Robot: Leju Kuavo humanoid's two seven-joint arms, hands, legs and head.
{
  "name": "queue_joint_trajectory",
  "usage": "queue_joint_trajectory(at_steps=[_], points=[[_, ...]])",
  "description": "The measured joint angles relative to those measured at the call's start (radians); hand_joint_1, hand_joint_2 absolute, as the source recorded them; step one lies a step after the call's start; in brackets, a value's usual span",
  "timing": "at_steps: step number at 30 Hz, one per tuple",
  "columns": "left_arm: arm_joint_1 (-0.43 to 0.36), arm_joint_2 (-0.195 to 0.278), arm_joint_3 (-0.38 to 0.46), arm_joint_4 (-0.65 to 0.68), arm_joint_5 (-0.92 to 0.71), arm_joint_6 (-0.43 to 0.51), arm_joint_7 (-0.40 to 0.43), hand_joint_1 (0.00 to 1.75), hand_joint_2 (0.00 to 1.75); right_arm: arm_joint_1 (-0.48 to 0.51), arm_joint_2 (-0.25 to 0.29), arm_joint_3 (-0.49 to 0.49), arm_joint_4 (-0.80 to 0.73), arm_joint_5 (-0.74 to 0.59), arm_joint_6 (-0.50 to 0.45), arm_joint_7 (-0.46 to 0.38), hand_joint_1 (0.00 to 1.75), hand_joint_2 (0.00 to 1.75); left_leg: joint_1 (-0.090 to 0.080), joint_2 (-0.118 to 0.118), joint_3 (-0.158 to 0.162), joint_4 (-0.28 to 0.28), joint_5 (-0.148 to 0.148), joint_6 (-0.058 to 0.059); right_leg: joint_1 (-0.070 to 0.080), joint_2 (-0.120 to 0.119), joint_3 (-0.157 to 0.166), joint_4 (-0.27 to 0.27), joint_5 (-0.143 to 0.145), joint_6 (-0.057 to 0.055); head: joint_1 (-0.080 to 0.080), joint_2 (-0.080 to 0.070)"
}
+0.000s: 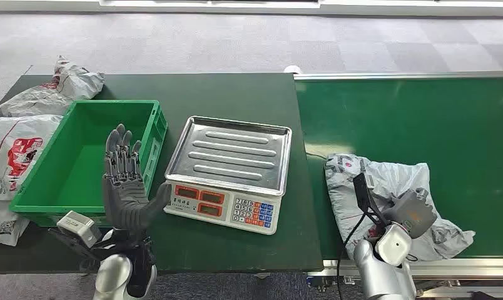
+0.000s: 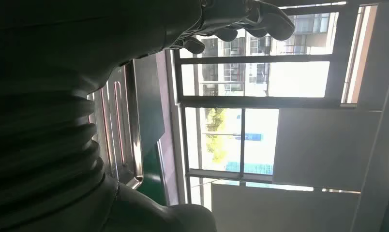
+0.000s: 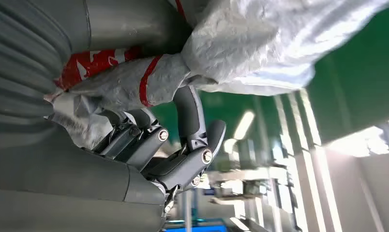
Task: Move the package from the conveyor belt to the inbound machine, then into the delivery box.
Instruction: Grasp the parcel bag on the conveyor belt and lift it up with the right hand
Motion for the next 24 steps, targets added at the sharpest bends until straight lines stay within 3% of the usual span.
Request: queue_joint_trajectory(at_steps=[4, 11, 19, 24], points=[[-0.003, -0.001, 0.002, 0.003, -0.008, 0.009, -0.009, 0.0, 1.75, 0.02, 0.067, 0.081, -0.268, -0.017, -0.056, -0.193, 1.75, 1.75, -0.002, 0.003, 0.0, 0.0, 0.0, -0.001, 0.0, 0.003, -0.005, 0.002, 0.0, -0.001, -0.001, 0.0], [-0.027, -0.003, 0.002, 0.026, -0.013, 0.013, -0.018, 0.0, 1.75, 0.033, 0.104, 0.264, -0.576, -0.041, -0.059, -0.182, 1.75, 1.75, -0.002, 0.0, 0.0, 0.0, 0.001, -0.002, 0.0, 0.001, -0.004, 0.002, -0.001, -0.001, -0.001, 0.0], [-0.053, -0.005, 0.002, 0.053, -0.013, 0.014, -0.026, 0.0, 1.75, 0.012, 0.135, 0.308, -0.639, -0.095, -0.058, -0.301, 1.75, 1.75, -0.002, 0.0, 0.0, 0.0, 0.002, -0.002, -0.001, 0.001, -0.003, 0.002, 0.0, -0.001, 0.0, 0.0], [-0.083, -0.007, 0.002, 0.086, 0.023, 0.016, -0.061, 0.0, 1.75, -0.079, 0.148, 0.401, -0.529, -0.21, -0.028, -0.374, 1.75, 1.75, -0.002, 0.002, -0.001, 0.0, 0.003, -0.003, 0.0, 0.002, -0.004, 0.003, 0.002, -0.003, 0.0, 0.0]])
